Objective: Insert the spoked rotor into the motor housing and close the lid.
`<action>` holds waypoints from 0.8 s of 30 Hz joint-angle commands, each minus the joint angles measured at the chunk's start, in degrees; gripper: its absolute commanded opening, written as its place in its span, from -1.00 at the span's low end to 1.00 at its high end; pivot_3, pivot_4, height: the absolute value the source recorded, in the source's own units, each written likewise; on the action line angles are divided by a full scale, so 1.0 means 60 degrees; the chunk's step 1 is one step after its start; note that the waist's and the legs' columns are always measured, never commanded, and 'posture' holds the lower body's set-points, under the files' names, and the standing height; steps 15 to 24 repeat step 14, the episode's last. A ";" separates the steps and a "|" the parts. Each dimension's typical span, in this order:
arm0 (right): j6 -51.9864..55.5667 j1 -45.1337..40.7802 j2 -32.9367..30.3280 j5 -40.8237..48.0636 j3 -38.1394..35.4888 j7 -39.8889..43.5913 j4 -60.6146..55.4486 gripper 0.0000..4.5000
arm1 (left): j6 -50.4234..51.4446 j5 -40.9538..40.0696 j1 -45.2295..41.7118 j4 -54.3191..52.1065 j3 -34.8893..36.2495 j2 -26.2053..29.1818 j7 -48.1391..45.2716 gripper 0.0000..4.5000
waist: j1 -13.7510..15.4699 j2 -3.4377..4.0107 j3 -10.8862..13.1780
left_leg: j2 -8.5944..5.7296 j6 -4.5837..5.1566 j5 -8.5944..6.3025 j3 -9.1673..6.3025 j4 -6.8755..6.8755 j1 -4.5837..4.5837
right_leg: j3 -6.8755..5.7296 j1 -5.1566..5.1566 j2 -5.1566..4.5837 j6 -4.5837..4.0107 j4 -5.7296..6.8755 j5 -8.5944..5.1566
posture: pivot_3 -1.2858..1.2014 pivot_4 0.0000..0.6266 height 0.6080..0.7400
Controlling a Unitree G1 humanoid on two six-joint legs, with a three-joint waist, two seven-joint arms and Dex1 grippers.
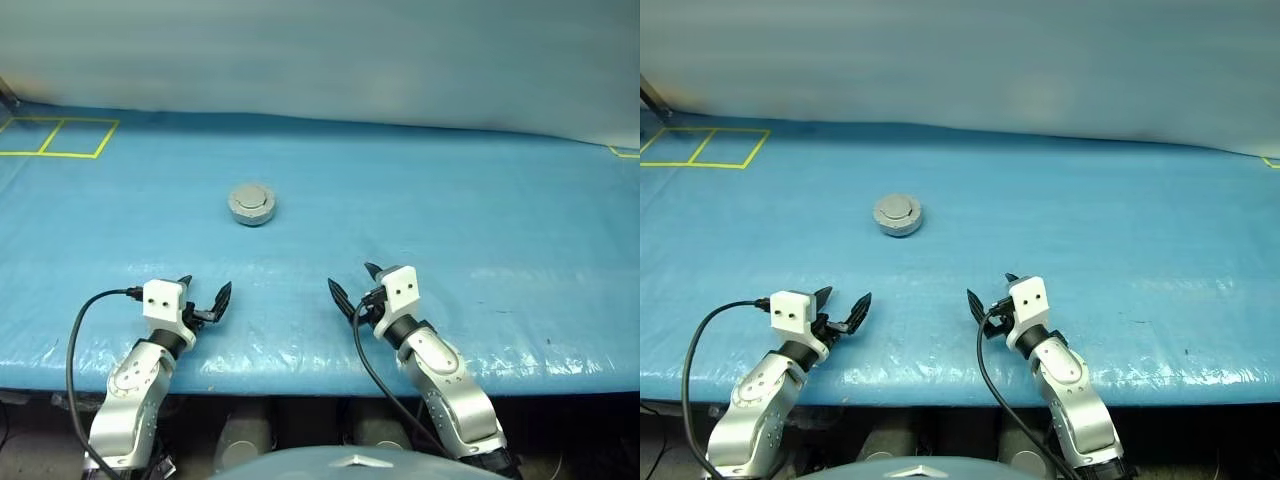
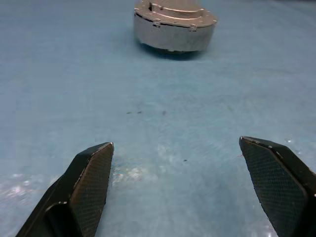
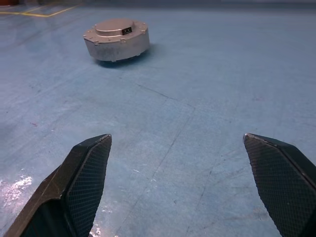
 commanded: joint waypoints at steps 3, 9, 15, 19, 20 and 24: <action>-0.0502 -0.0130 -0.0096 0.0154 -0.0208 0.0488 0.0015 1.00 | -0.1456 0.0412 0.0384 -0.0379 -0.0266 -0.0068 -0.0459 0.99 | 0.0010 -0.0002 0.0001 | -0.0003 0.0015 -0.0003 0.0006 0.0001 -0.0023 | 0.0000 -0.0022 0.0003 0.0001 -0.0003 -0.0001 | 0.03 -0.52 1.00; -0.0533 -0.0060 -0.0009 0.0243 -0.0343 0.0562 0.0004 1.00 | -0.1200 0.0248 0.0251 -0.0325 -0.0339 -0.0064 -0.0686 0.99 | -0.0032 -0.0006 0.0005 | 0.0002 0.0023 -0.0001 0.0010 0.0006 -0.0022 | -0.0026 -0.0023 0.0037 0.0008 0.0002 -0.0002 | 0.03 -0.52 1.00; -0.0585 0.0026 0.0045 0.0179 -0.0326 0.0521 -0.0032 1.00 | -0.1026 0.0206 0.0034 -0.0259 -0.0416 -0.0007 -0.0881 0.99 | -0.0035 -0.0007 0.0006 | 0.0003 0.0027 0.0000 0.0011 0.0016 -0.0020 | -0.0024 -0.0001 0.0092 0.0018 0.0004 0.0002 | 0.03 -0.52 1.00; -0.0585 0.0026 0.0045 0.0179 -0.0326 0.0521 -0.0032 1.00 | -0.1026 0.0206 0.0034 -0.0259 -0.0416 -0.0007 -0.0881 0.99 | -0.0035 -0.0007 0.0006 | 0.0003 0.0027 0.0000 0.0011 0.0016 -0.0020 | -0.0024 -0.0001 0.0092 0.0018 0.0004 0.0002 | 0.03 -0.52 1.00; -0.0585 0.0026 0.0045 0.0179 -0.0326 0.0521 -0.0032 1.00 | -0.1026 0.0206 0.0034 -0.0259 -0.0416 -0.0007 -0.0881 0.99 | -0.0035 -0.0007 0.0006 | 0.0003 0.0027 0.0000 0.0011 0.0016 -0.0020 | -0.0024 -0.0001 0.0092 0.0018 0.0004 0.0002 | 0.03 -0.52 1.00; -0.0585 0.0026 0.0045 0.0179 -0.0326 0.0521 -0.0032 1.00 | -0.1026 0.0206 0.0034 -0.0259 -0.0416 -0.0007 -0.0881 0.99 | -0.0035 -0.0007 0.0006 | 0.0003 0.0027 0.0000 0.0011 0.0016 -0.0020 | -0.0024 -0.0001 0.0092 0.0018 0.0004 0.0002 | 0.03 -0.52 1.00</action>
